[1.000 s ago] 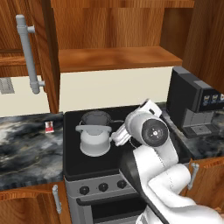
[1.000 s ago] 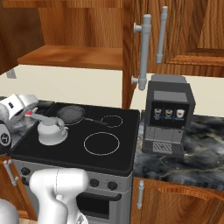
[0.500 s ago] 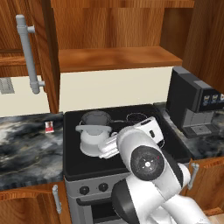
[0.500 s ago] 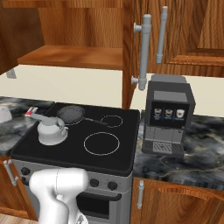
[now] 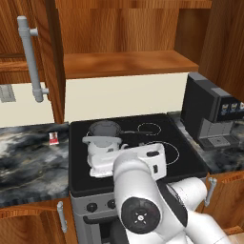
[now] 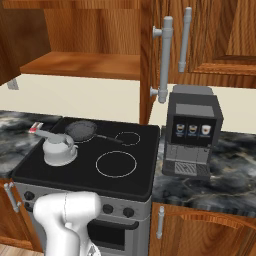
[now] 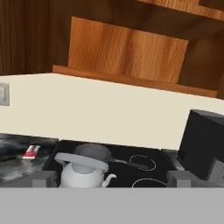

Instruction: Pick the pan from the cabinet and place it on the stove. Then turn on the stove burner for the pan.

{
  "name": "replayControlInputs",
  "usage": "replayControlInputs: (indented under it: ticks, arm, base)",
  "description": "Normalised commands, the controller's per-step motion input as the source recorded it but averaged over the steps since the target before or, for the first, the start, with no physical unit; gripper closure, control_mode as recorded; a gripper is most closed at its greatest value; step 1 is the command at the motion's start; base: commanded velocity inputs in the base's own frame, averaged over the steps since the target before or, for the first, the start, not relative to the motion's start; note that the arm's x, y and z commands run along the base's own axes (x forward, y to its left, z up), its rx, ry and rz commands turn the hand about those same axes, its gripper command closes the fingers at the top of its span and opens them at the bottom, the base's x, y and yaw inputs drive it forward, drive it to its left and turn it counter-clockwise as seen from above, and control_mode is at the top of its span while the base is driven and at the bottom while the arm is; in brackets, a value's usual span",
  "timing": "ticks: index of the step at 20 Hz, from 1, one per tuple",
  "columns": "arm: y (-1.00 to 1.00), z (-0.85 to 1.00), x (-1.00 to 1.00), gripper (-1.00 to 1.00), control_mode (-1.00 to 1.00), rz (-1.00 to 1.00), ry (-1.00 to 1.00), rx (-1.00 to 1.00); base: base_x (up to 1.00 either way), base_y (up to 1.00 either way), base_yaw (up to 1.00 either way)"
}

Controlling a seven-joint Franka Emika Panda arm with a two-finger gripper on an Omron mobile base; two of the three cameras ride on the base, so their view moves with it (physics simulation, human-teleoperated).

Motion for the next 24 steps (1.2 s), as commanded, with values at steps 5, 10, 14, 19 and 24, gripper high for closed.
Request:
replayControlInputs:
  ticks: [5, 10, 14, 19, 24]
  arm:
    - [0.00, -0.53, 0.00, -1.00, -1.00, 0.00, -0.26, 0.11]
    - [0.00, -0.64, 0.11, -1.00, -1.00, 0.00, -0.17, 0.06]
    - [0.00, -0.66, 0.24, -1.00, -1.00, 0.00, -0.11, 0.07]
    - [0.00, -0.60, 0.27, -1.00, -1.00, 0.00, -0.08, 0.09]
    - [0.00, -0.61, 0.22, -1.00, -1.00, 0.02, -0.05, 0.07]
  base:
    - [0.00, 0.00, 0.00]
    - [0.00, 0.00, 0.00]
    - [0.00, 0.00, 0.00]
    - [0.00, 0.00, 0.00]
    - [0.00, 0.00, 0.00]
